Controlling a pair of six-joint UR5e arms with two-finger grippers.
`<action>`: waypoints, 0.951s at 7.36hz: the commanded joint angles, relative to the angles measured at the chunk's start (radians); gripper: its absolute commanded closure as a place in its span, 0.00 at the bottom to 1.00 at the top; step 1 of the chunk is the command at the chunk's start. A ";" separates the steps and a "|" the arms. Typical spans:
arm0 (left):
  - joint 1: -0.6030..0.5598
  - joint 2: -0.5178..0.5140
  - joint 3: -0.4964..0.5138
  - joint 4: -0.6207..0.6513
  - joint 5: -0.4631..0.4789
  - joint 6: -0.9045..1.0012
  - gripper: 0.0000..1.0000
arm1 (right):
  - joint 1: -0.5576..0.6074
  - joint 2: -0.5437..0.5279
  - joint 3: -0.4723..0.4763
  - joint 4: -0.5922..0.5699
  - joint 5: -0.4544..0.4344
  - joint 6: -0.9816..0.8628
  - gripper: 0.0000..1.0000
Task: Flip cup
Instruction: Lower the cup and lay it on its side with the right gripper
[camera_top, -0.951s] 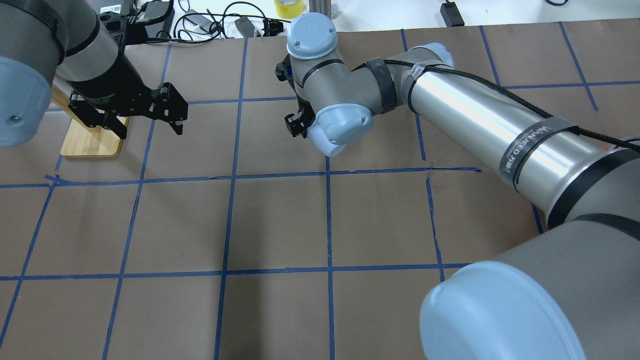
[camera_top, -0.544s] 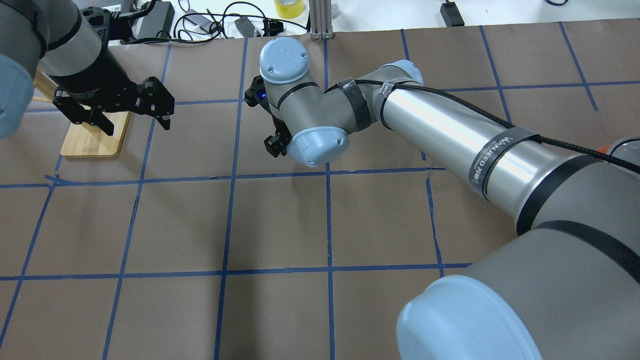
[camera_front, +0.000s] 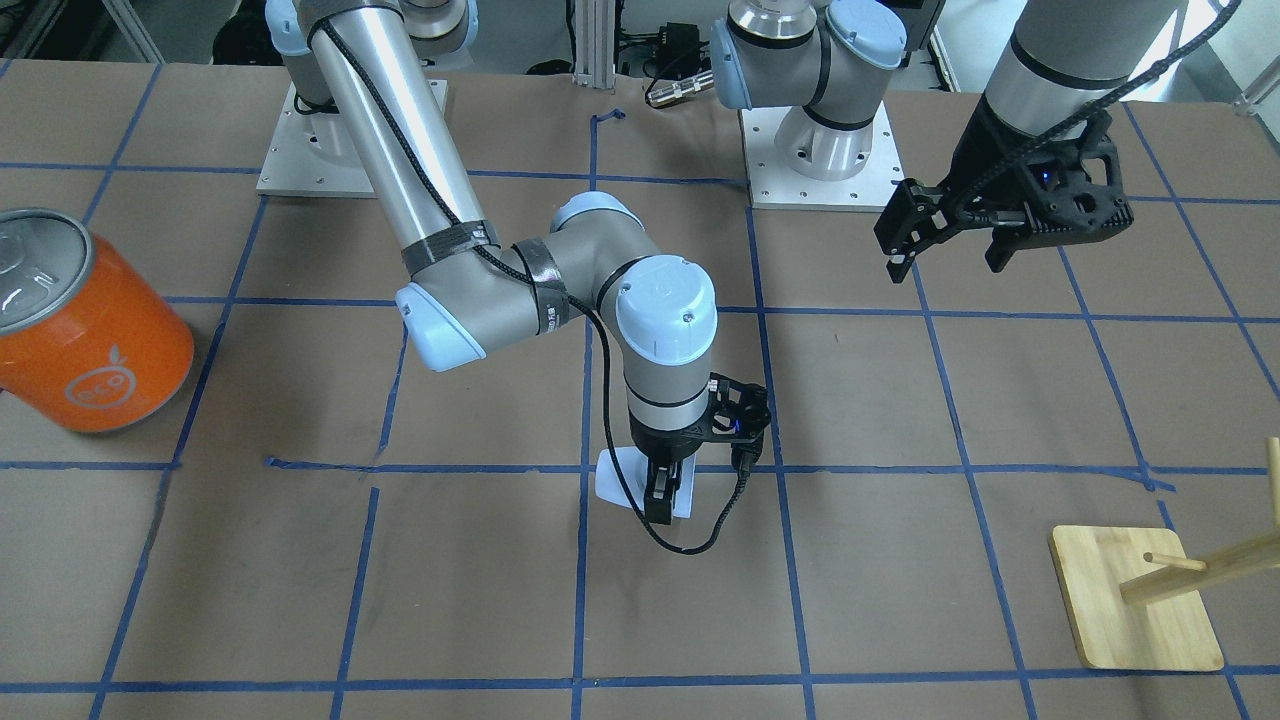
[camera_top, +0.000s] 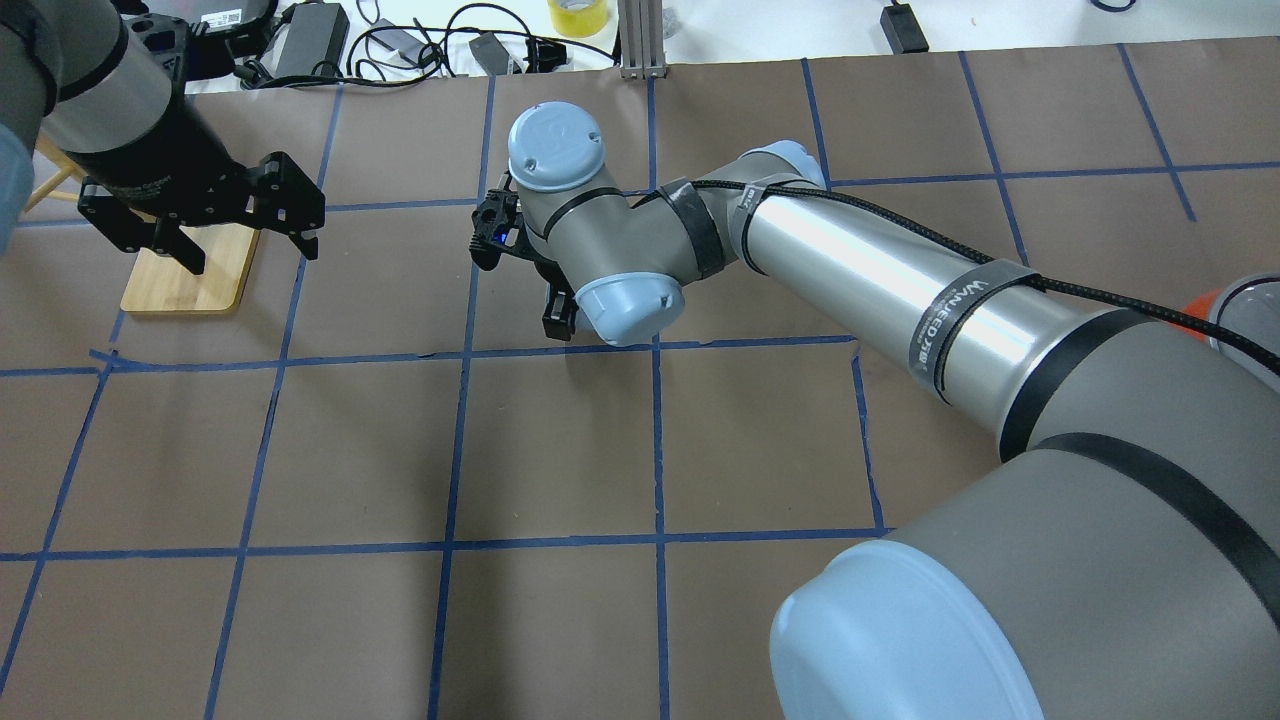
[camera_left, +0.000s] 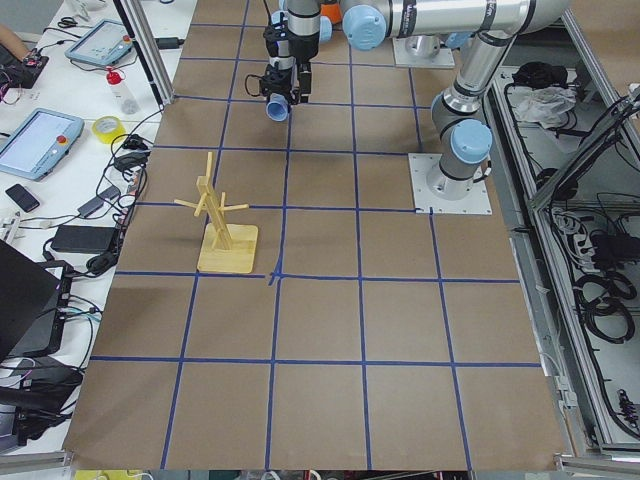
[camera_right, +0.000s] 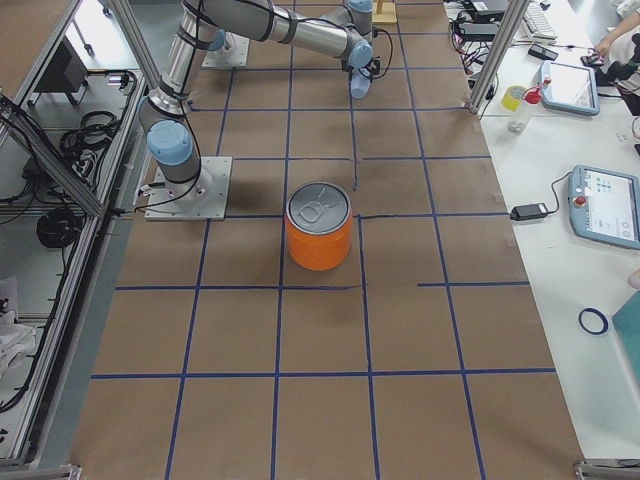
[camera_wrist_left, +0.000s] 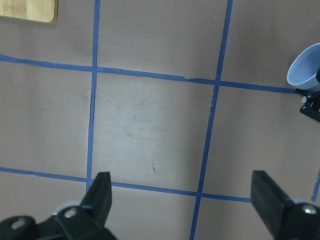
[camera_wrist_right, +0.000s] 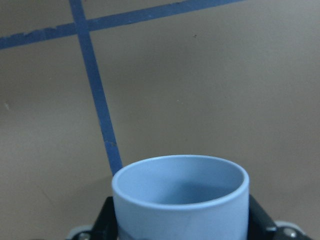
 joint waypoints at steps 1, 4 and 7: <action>0.000 0.001 -0.001 0.001 -0.002 0.000 0.00 | -0.046 0.005 0.004 -0.004 0.078 -0.213 1.00; -0.002 -0.001 -0.005 0.001 -0.005 0.000 0.00 | -0.052 0.020 0.014 -0.005 0.085 -0.169 0.88; 0.000 -0.002 -0.009 0.000 -0.005 0.000 0.00 | -0.055 0.031 0.021 -0.015 0.084 -0.166 0.35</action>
